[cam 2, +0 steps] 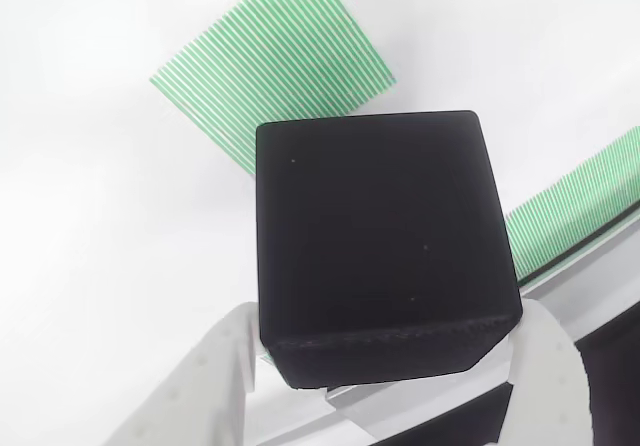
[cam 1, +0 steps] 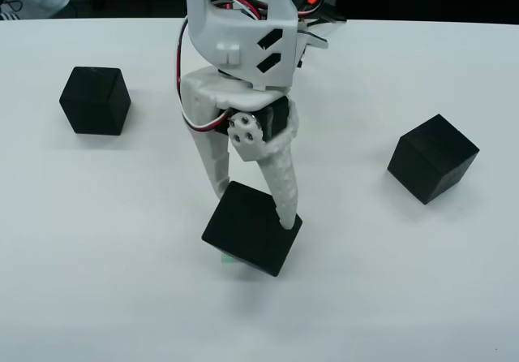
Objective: Stack 3 Blocks on the chosen place.
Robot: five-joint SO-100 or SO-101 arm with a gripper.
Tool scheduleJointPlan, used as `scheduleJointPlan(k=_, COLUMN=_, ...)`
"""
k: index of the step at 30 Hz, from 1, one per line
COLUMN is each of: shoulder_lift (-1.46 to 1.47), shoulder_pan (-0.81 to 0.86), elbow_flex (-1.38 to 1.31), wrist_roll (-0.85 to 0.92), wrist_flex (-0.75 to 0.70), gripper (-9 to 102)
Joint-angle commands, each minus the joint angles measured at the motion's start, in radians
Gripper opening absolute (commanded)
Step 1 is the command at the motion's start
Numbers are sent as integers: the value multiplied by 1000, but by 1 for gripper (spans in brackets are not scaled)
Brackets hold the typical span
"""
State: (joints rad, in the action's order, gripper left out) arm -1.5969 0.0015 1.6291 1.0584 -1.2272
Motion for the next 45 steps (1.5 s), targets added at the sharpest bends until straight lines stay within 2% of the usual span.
scheduleJointPlan(k=1, shoulder_lift=-114, shoulder_pan=3, elbow_flex=55, wrist_roll=71, wrist_flex=-15, gripper=19)
scheduleJointPlan(k=15, shoulder_lift=-121, shoulder_pan=84, elbow_flex=110, wrist_roll=388, wrist_flex=-17, gripper=20)
scheduleJointPlan(k=21, shoulder_lift=-52, shoulder_pan=123, elbow_flex=109, wrist_roll=465, wrist_flex=106, gripper=20)
scheduleJointPlan(k=32, shoulder_lift=66, shoulder_pan=84, elbow_flex=98, wrist_roll=477, wrist_flex=193, gripper=20)
scheduleJointPlan(k=45, shoulder_lift=20, shoulder_pan=9, elbow_flex=216, wrist_roll=474, wrist_flex=179, gripper=20)
